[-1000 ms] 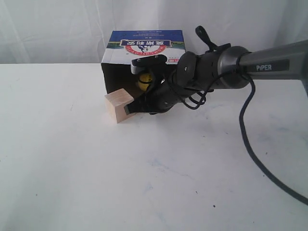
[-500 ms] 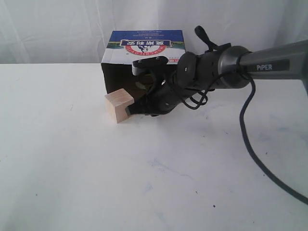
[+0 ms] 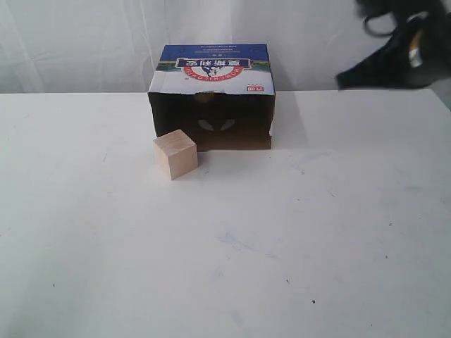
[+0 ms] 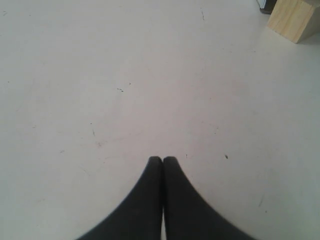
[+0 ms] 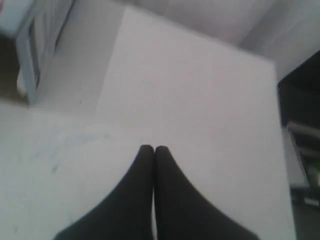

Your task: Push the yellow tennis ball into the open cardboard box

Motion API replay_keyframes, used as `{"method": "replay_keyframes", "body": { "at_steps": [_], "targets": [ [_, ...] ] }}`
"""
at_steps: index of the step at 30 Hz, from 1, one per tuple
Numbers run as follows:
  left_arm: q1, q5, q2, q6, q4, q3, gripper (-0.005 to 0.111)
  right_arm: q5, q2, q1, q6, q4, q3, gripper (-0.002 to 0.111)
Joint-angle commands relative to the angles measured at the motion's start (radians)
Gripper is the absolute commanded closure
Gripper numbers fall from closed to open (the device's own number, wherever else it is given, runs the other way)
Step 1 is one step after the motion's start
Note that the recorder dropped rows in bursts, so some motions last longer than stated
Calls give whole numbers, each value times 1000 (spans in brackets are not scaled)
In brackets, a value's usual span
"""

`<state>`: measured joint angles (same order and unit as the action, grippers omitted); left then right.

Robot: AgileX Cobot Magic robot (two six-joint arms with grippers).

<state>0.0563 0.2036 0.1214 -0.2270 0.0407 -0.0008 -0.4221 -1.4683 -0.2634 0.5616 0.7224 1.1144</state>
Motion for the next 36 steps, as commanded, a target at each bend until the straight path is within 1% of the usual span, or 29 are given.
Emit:
{"method": "replay_keyframes", "body": {
  "at_steps": [1,3,6,10,12,14,15,17,22,24,27,29,32,33,34,36],
  "targets": [
    [2,4,-5,-1,-1,1,107,260,159,179,32,33,-6,108],
    [2,4,-5,-1,-1,1,107,281,224,236,80,25,-13,108],
    [2,4,-5,-1,-1,1,107,302,333,288,164,6,-65,108],
    [2,4,-5,-1,-1,1,107,446,518,298,200,-11,-199,108],
    [2,4,-5,-1,-1,1,107,541,654,298,193,14,-267,108],
    [2,4,-5,-1,-1,1,107,574,789,298,169,46,-305,108],
    [2,4,-5,-1,-1,1,107,560,850,298,148,59,-318,108],
    [2,4,-5,-1,-1,1,107,474,945,298,97,64,-331,108],
    [2,4,-5,-1,-1,1,107,148,1143,292,-21,62,-336,108],
    [2,4,-5,-1,-1,1,107,94,1204,292,-44,57,-336,108],
    [2,4,-5,-1,-1,1,107,80,1270,282,-42,46,-336,108],
    [2,4,-5,-1,-1,1,107,59,1293,273,-42,-6,-336,108],
    [2,4,-5,-1,-1,1,107,-5,1315,271,-52,-170,-336,108],
    [2,4,-5,-1,-1,1,107,-58,1319,271,-52,-236,-336,108],
    [2,4,-5,-1,-1,1,107,-108,1321,271,-52,-260,-336,108],
    [2,4,-5,-1,-1,1,107,-223,1334,271,-52,-266,-336,108]
  ]
}}
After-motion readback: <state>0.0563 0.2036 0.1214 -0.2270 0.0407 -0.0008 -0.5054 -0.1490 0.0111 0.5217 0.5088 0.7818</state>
